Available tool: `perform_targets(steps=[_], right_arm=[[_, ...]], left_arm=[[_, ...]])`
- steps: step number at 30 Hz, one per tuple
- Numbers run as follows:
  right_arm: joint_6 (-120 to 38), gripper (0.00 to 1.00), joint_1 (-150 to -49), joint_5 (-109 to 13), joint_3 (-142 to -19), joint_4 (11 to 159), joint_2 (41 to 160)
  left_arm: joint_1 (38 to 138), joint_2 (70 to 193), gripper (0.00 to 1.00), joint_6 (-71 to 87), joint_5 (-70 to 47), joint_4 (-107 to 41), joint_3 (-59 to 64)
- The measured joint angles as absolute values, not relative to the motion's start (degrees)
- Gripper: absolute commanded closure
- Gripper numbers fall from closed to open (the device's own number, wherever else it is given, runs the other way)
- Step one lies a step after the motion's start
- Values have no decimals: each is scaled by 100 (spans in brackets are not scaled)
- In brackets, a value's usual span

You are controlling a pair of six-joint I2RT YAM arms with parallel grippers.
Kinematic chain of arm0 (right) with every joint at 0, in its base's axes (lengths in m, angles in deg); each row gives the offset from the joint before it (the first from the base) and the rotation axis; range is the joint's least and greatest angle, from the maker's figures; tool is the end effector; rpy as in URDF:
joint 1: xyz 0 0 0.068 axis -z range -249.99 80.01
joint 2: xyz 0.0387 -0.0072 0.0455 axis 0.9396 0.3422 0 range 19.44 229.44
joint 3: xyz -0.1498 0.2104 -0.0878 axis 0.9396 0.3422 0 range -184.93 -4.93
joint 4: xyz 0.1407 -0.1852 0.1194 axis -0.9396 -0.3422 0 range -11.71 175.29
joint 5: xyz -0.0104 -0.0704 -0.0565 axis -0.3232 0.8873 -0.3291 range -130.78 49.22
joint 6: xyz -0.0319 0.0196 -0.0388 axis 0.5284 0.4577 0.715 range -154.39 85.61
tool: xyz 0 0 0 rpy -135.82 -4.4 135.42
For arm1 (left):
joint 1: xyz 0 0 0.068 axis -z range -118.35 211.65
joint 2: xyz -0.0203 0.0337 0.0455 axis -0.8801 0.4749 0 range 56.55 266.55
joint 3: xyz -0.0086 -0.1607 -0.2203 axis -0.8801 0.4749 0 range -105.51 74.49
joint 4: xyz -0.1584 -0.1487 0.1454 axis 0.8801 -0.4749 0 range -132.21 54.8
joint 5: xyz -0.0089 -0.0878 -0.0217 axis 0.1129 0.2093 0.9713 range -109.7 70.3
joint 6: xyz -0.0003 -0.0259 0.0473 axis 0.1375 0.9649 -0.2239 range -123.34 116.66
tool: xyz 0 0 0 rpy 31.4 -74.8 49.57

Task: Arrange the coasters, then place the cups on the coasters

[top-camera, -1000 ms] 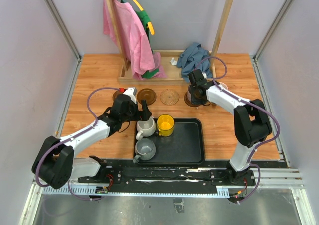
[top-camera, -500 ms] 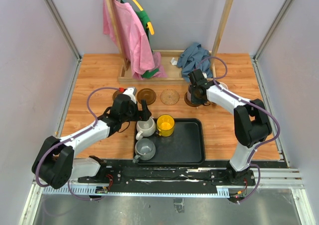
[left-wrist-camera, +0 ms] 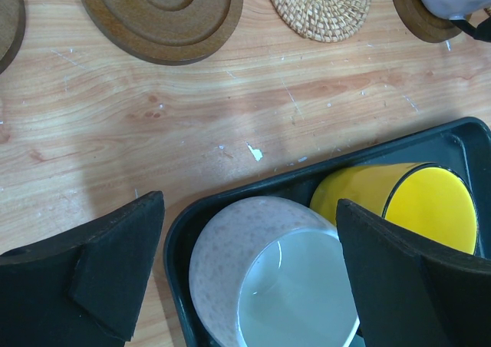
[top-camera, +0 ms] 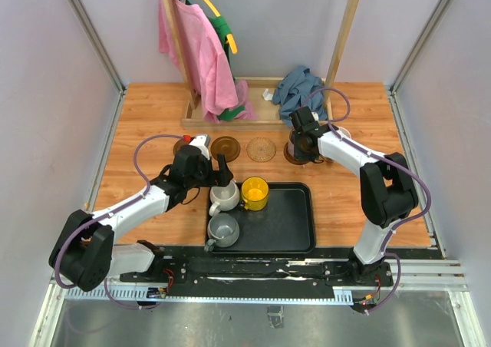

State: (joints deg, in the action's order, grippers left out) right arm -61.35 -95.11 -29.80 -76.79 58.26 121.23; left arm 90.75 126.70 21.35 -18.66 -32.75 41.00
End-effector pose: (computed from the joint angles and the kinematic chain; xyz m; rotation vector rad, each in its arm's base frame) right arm 0.3429 0.1534 0.2103 0.1131 2.5386 0.1113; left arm 0.2210 -0.1237 0.2020 0.0962 2.2195 -0.5500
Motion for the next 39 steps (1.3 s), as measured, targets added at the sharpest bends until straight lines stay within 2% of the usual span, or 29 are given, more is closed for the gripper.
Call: perform_targets(steps=[10, 15, 20, 28, 39], right_arm=[[-6144, 64, -9537, -2879, -7679, 5693, 12139], [-6164, 44, -9568, -2831, -7679, 5677, 12139], [-6166, 32, -9651, -2724, -7677, 5660, 12139], [-6164, 26, -9957, -2501, -7657, 5476, 11903], [-6363, 21, -10646, -2195, -7272, 5286, 10712]], left_arm=[[9075, 12670, 2, 2135, -1869, -3272, 4100], [9075, 12670, 2, 2137, -1869, -3272, 4100], [9075, 12667, 2, 2137, -1869, -3272, 4100], [9075, 12563, 0, 2130, -1860, -3275, 4100], [9077, 12263, 0, 1822, -1429, -3240, 4102]])
